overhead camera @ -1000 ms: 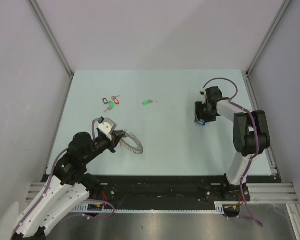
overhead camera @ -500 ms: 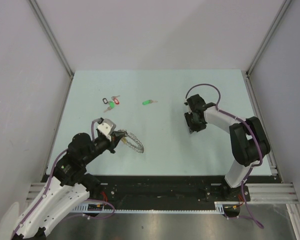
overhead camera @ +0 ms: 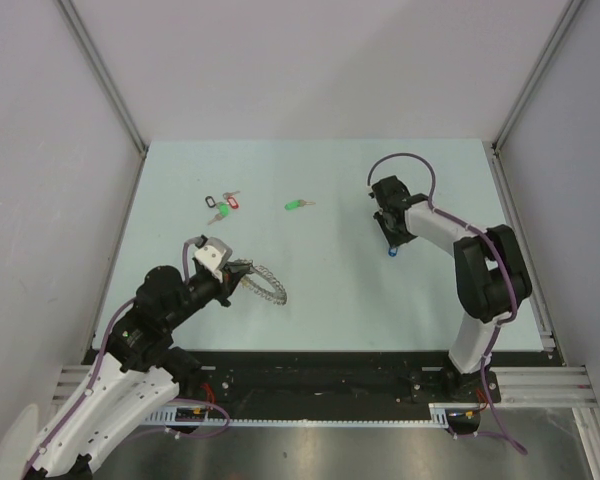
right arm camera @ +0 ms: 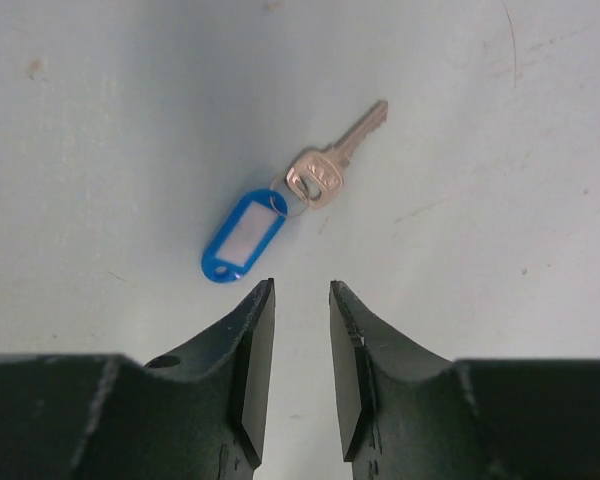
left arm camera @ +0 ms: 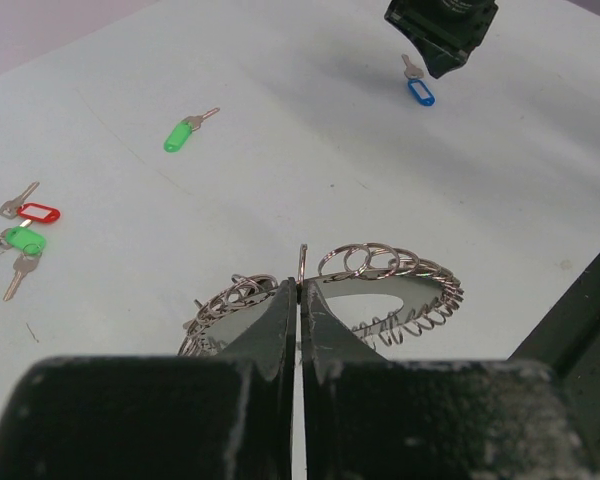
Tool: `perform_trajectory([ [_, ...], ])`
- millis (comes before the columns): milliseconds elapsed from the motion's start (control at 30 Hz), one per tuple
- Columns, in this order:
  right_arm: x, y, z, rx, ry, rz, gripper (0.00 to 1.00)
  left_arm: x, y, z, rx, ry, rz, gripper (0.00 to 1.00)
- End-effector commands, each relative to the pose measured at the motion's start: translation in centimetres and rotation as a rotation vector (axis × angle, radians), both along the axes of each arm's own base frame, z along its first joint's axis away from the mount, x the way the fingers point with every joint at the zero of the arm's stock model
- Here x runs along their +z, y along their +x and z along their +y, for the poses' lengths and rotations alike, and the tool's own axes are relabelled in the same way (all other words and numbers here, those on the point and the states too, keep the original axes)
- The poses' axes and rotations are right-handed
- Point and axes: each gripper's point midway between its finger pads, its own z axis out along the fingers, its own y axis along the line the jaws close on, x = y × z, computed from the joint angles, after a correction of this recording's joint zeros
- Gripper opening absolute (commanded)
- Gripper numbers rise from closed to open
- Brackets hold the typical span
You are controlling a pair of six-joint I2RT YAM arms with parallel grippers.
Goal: Put the keys on the keyring
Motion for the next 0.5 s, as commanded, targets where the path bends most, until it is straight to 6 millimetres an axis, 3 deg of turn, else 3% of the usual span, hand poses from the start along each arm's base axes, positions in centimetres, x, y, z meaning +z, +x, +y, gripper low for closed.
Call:
perform_trajectory([
  [0,0.9,2.9,1.7,0.029,0.060,-0.053,0.34,1.5,0.3,-0.2,-0.008,-0.025,-0.053,0.01],
  [167,0.1,3.9,3.5,0.005,0.128,-0.071,0.40,1.5,0.3,-0.3,-0.010,-0.027,-0.053,0.00],
  [267,-0.7,4.1,2.7,-0.071,0.124,-0.073,0.50,1.7,0.2,-0.3,-0.013,-0.029,-0.058,0.00],
  [467,-2.4,2.7,2.0,-0.174,0.158,-0.001,0.50,1.6,0.2,-0.3,-0.013,-0.028,-0.056,0.01],
])
